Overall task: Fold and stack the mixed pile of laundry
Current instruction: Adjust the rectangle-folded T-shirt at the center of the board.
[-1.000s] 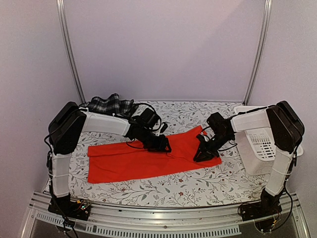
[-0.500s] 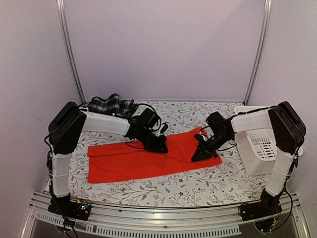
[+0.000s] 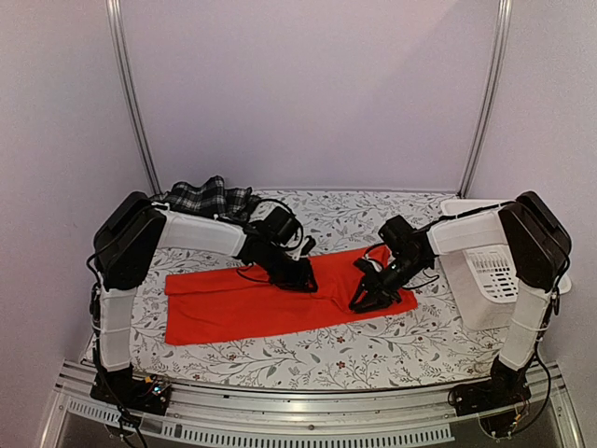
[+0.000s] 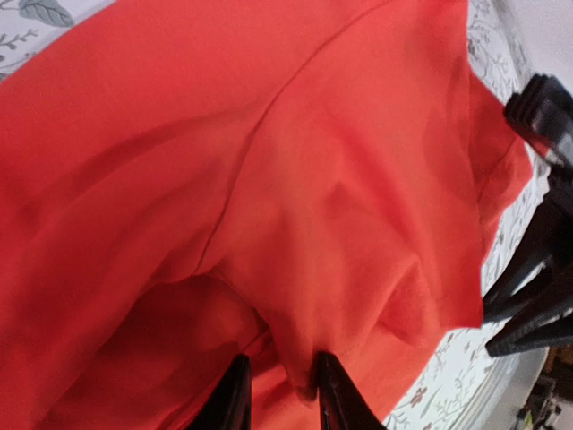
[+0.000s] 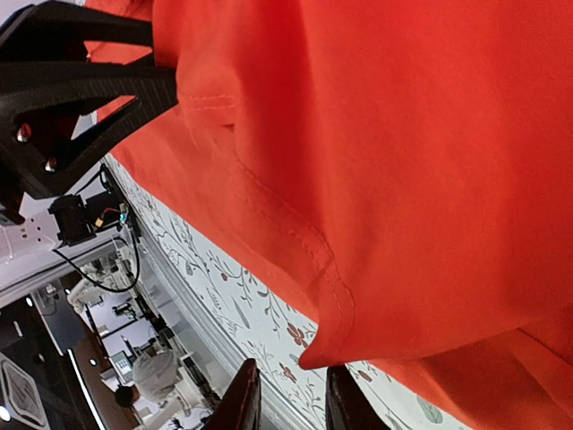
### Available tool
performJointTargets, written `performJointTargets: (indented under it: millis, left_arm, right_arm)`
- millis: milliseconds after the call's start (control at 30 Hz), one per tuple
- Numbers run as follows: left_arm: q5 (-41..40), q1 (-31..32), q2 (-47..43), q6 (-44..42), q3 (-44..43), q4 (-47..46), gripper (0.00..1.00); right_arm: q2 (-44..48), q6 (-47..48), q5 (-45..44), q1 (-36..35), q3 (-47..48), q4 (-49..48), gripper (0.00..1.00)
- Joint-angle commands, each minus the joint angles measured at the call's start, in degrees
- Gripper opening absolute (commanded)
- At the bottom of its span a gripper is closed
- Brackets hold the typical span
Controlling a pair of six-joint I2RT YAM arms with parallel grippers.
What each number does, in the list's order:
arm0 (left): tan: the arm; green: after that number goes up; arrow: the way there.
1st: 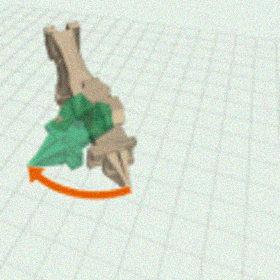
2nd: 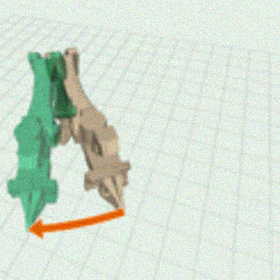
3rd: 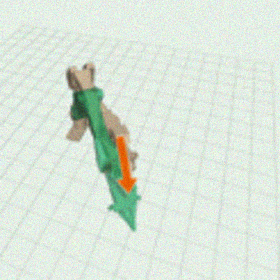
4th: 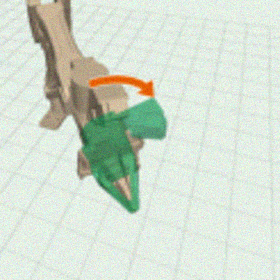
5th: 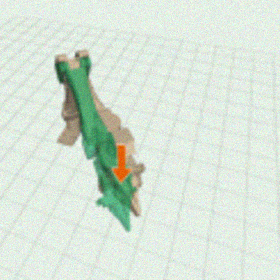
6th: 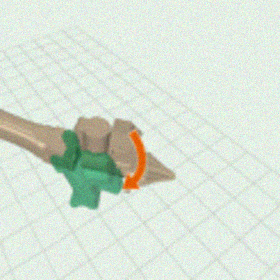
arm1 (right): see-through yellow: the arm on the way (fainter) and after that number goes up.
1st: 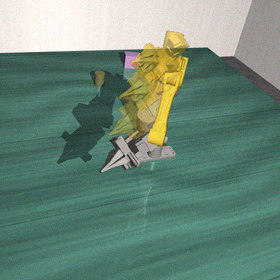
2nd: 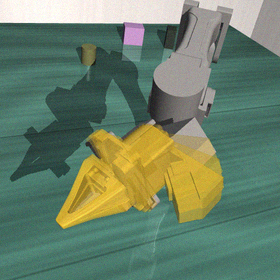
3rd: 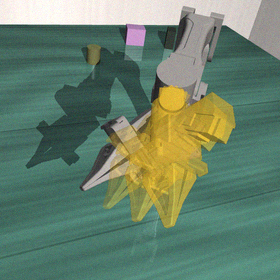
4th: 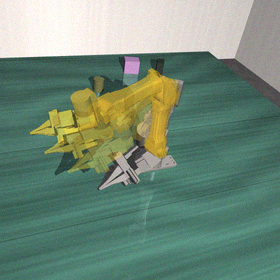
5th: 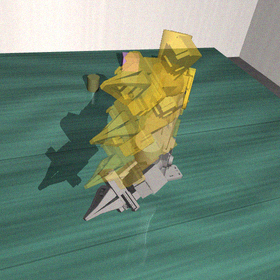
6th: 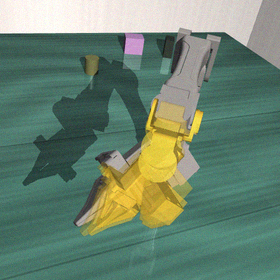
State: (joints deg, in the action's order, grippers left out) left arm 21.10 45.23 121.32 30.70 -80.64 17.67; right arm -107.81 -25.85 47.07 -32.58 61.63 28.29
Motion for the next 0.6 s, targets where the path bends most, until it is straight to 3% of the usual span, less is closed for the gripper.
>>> performJointTargets:
  millis: [0, 200, 400, 567]
  left_arm:
    - [-2.8, -2.0, -2.4, -0.8, -0.2, 2.7, 0.34]
    - [-6.2, -4.3, -9.5, -3.8, 2.4, 2.7, 0.44]
    - [-7.1, -4.6, -9.7, -7.0, 1.9, 4.1, 0.47]
    - [-3.7, -5.3, -9.2, -9.1, -0.2, 4.2, 0.49]
  right_arm:
    - [1.3, 2.6, -1.3, 1.1, 3.2, 3.8, 0.31]
    - [8.1, 7.1, -2.5, 4.8, 4.9, 8.7, 0.47]
    - [10.1, 8.7, -11.2, 7.0, 5.7, 10.0, 0.46]
    - [6.7, 7.3, -13.0, 5.7, 8.7, 8.5, 0.41]
